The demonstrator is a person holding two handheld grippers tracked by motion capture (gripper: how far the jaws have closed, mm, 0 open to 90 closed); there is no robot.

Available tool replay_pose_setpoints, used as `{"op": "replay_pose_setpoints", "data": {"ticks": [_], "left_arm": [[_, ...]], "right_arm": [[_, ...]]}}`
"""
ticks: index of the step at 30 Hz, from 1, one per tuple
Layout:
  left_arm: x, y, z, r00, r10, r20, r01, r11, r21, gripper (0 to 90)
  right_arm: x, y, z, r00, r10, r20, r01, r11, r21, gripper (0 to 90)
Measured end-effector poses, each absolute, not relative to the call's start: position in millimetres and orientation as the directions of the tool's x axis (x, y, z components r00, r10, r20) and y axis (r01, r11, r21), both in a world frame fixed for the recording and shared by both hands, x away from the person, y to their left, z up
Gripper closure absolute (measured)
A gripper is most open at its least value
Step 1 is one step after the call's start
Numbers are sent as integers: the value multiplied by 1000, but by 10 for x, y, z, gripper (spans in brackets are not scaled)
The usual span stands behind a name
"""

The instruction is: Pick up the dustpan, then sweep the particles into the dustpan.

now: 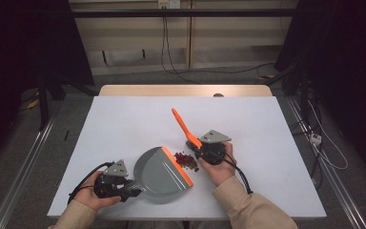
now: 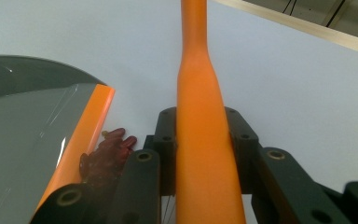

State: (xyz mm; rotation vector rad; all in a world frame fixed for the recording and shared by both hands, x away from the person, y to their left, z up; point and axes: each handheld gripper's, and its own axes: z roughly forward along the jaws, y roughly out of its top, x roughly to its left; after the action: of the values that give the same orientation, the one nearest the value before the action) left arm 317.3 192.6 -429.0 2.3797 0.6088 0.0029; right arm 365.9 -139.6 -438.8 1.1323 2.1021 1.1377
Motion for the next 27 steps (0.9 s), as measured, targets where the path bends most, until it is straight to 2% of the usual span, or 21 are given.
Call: {"op": "replay_pose_setpoints", "data": {"ticks": [27], "left_arm": [[3169, 1923, -4305, 893, 424, -153, 424, -675, 604, 623]], "right_arm": [[3592, -1241, -4401, -528, 847, -68, 420, 330, 845, 709]]}}
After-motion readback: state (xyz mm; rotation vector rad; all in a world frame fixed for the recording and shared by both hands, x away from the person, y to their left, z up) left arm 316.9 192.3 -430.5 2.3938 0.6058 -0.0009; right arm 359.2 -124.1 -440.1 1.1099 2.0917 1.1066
